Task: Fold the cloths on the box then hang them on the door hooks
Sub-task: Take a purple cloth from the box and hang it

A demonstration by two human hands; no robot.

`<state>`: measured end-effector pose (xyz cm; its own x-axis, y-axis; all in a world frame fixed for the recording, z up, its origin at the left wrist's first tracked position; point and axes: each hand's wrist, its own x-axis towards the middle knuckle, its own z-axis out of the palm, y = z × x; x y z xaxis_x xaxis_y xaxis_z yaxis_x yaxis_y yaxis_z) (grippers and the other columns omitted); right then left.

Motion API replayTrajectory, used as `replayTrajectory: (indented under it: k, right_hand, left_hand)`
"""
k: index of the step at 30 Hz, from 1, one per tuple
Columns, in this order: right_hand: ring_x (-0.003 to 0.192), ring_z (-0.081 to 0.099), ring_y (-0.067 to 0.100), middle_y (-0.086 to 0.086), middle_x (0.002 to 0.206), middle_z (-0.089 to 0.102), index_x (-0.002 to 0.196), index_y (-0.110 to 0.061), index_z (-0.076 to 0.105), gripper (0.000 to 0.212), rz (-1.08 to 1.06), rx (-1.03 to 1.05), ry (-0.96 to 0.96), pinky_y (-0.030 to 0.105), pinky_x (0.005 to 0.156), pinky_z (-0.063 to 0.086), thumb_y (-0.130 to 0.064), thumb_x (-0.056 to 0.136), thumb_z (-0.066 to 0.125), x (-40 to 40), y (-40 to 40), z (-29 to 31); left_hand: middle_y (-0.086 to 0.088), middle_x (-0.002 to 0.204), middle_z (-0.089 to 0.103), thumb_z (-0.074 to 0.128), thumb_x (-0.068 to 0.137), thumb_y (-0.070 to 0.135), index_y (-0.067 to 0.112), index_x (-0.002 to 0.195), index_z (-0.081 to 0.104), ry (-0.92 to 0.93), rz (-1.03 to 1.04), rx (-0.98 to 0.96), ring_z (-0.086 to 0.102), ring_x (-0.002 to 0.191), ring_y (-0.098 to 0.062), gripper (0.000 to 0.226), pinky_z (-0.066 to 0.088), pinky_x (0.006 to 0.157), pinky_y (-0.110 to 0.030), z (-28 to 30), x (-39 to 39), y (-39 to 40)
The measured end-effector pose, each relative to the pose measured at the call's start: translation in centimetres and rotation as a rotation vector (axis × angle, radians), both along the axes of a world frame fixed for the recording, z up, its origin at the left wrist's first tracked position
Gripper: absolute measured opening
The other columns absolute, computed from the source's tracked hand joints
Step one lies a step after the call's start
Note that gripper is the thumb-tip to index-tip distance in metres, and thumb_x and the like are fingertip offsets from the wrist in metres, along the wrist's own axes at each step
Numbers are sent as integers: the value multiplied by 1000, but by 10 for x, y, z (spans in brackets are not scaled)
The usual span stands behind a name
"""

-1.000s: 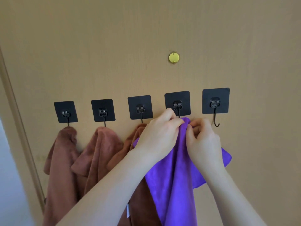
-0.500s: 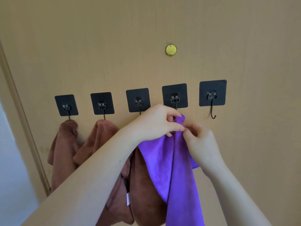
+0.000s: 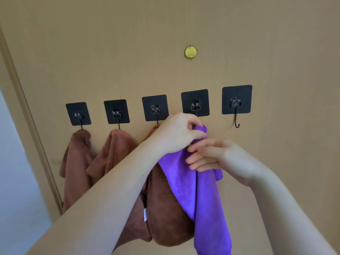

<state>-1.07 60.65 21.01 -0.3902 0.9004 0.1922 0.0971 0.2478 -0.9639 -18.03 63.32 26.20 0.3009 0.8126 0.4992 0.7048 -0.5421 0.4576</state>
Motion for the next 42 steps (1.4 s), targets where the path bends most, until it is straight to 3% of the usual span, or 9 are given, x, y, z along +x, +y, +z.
replayTrajectory:
  k: [3,9,13,19,33,42]
  right_hand:
    - [102,76,29,16,106,79,116,-4,72,24,26,-52,36,38,95,60,-6,103,51,-4,14,-5]
    - [110,74,29,16,115,76,121,-3,71,26,105,-163,173,35,97,59,-3,101,55,-6,27,-29]
    - [113,72,30,16,118,75,124,-4,70,28,123,-199,226,36,99,58,-1,101,54,-5,31,-51]
    - [113,72,29,14,119,76,124,-6,70,28,140,-225,218,37,101,57,-2,101,54,-2,33,-71]
    - [113,72,27,13,119,76,123,-4,71,27,143,-313,178,39,106,52,0,99,59,3,33,-119]
    - [109,74,24,11,113,78,118,-5,72,24,106,-371,100,35,103,53,-3,99,59,6,30,-152]
  left_hand:
    - [9,68,59,78,86,32,24,95,75,25,12,8,66,73,-17,12,58,81,-44,1,0,1]
    - [-4,74,68,75,90,28,23,101,74,-1,21,3,71,67,-18,13,59,81,-44,-3,2,-4]
    - [-9,81,69,72,92,29,23,103,75,-24,37,10,71,76,-23,13,58,85,-46,-6,4,-7]
    - [13,72,61,72,92,27,24,108,78,-127,44,13,67,80,-17,18,58,90,-46,-15,4,-8]
    - [13,74,59,71,93,28,23,117,76,-196,62,34,63,81,-15,24,57,92,-45,-25,7,-5]
    - [6,71,53,67,96,26,25,121,72,-240,62,41,50,67,-9,26,41,67,-23,-35,11,-8]
